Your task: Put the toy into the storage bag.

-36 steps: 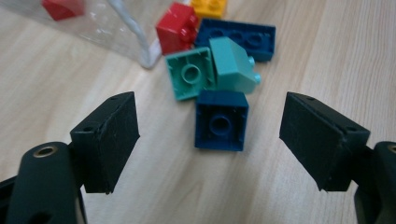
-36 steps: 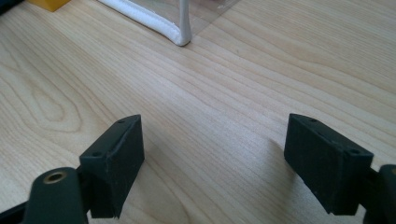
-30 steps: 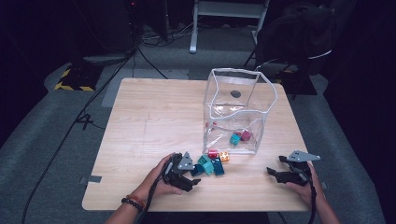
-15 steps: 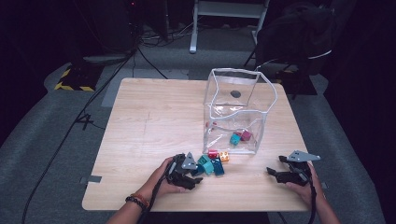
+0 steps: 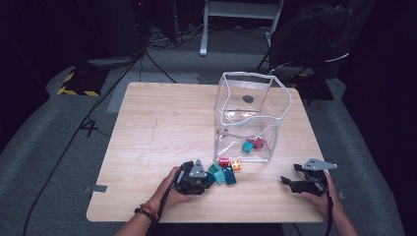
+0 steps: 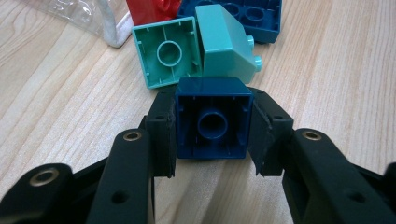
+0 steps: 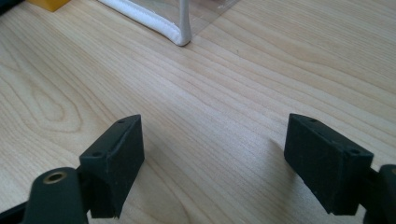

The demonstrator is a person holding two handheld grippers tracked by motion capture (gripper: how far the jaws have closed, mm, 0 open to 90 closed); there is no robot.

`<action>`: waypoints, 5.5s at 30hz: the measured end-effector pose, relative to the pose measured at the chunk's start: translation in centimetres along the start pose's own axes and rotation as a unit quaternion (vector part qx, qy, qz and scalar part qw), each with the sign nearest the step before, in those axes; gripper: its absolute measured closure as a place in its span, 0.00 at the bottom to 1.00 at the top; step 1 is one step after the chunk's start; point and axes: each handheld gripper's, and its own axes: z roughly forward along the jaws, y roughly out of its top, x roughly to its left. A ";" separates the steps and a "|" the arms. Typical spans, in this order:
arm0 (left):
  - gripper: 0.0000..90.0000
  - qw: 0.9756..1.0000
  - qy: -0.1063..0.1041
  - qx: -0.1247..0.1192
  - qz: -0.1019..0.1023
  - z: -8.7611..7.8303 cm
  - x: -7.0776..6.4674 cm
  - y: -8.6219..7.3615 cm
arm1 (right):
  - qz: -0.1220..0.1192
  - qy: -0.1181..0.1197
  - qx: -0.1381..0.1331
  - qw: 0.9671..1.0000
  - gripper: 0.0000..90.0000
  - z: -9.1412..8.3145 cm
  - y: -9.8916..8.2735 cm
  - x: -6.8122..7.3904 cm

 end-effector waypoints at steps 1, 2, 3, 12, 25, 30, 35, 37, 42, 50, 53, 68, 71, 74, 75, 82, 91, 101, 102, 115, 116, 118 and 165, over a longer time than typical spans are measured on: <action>0.65 1.000 -0.001 0.001 0.001 0.0 0.0 0.0 | 0.000 0.000 0.000 1.000 0.23 0.0 0.0 0.0; 0.65 1.000 -0.001 0.001 0.001 0.0 0.0 0.0 | 0.000 0.000 0.000 1.000 0.23 0.0 0.0 0.0; 0.65 1.000 0.000 0.000 0.000 0.0 0.0 0.0 | 0.000 0.000 0.000 1.000 0.23 0.0 0.0 0.0; 0.65 1.000 0.011 -0.001 -0.003 -0.7 0.1 -0.2 | 0.000 0.000 0.000 1.000 0.23 0.0 0.0 0.0; 0.65 0.999 0.035 -0.021 -0.012 -2.6 1.1 -0.6 | 0.000 0.000 0.000 1.000 0.23 0.0 0.0 0.0; 0.65 0.998 0.042 -0.036 -0.021 -3.3 1.6 -0.5 | -0.001 0.000 0.000 1.000 0.23 0.0 0.0 0.0; 0.65 0.998 0.040 -0.041 -0.032 -3.8 2.3 -0.4 | 0.000 0.000 0.000 1.000 0.23 0.0 0.0 0.0; 0.65 0.998 0.043 -0.041 -0.033 -4.1 2.6 -0.2 | 0.000 0.000 0.000 1.000 0.23 0.0 0.0 0.0; 0.65 0.997 0.054 -0.042 -0.039 -4.8 3.5 0.0 | 0.000 0.001 0.000 1.000 0.23 0.0 0.0 0.0; 0.65 0.994 0.074 -0.061 -0.047 -6.4 5.7 1.9 | 0.000 0.000 0.000 1.000 0.23 0.0 0.0 0.0; 0.65 0.993 0.084 -0.072 -0.047 -7.1 6.5 3.1 | 0.000 0.000 0.000 1.000 0.23 0.0 0.0 0.0; 0.66 0.988 0.105 -0.106 -0.028 -9.4 8.7 9.7 | 0.000 0.000 0.000 1.000 0.23 0.0 0.0 0.0; 0.65 0.987 0.107 -0.117 -0.028 -9.8 8.9 10.9 | 0.000 0.000 0.000 1.000 0.23 0.0 0.0 0.0; 0.66 0.986 0.109 -0.121 -0.025 -10.0 9.1 11.9 | 0.000 0.000 0.000 1.000 0.23 0.0 0.0 0.0; 0.65 0.986 0.108 -0.123 -0.026 -10.0 9.1 12.3 | 0.000 0.000 0.000 1.000 0.23 0.0 0.0 0.0; 0.65 0.984 0.112 -0.139 -0.018 -10.6 9.2 14.6 | 0.000 0.000 0.000 1.000 0.23 0.0 0.0 0.0; 0.65 0.982 0.092 -0.166 -0.015 -10.9 9.4 17.4 | 0.000 0.000 0.000 1.000 0.23 0.0 0.0 0.0; 0.65 0.983 0.066 -0.169 0.006 -8.9 8.6 21.1 | 0.000 0.000 0.000 1.000 0.23 0.0 0.0 0.0; 0.65 0.984 0.065 -0.168 0.007 -8.7 8.5 21.4 | -0.001 0.000 0.000 1.000 0.23 0.0 0.0 0.0; 0.65 0.989 0.056 -0.135 0.030 -5.4 7.3 25.3 | -0.003 0.001 0.000 1.000 0.23 -0.1 -0.1 0.0; 0.65 0.989 0.058 -0.131 0.031 -5.1 7.3 25.5 | -0.003 0.001 -0.001 1.000 0.23 -0.1 -0.1 0.0; 0.65 0.989 0.054 -0.132 0.029 -4.8 7.3 25.7 | -0.003 0.001 0.000 1.000 0.23 -0.1 -0.1 0.0; 0.21 0.982 0.129 -0.138 -0.012 -11.8 8.9 18.9 | 0.000 0.002 -0.001 1.000 0.23 0.0 0.0 0.0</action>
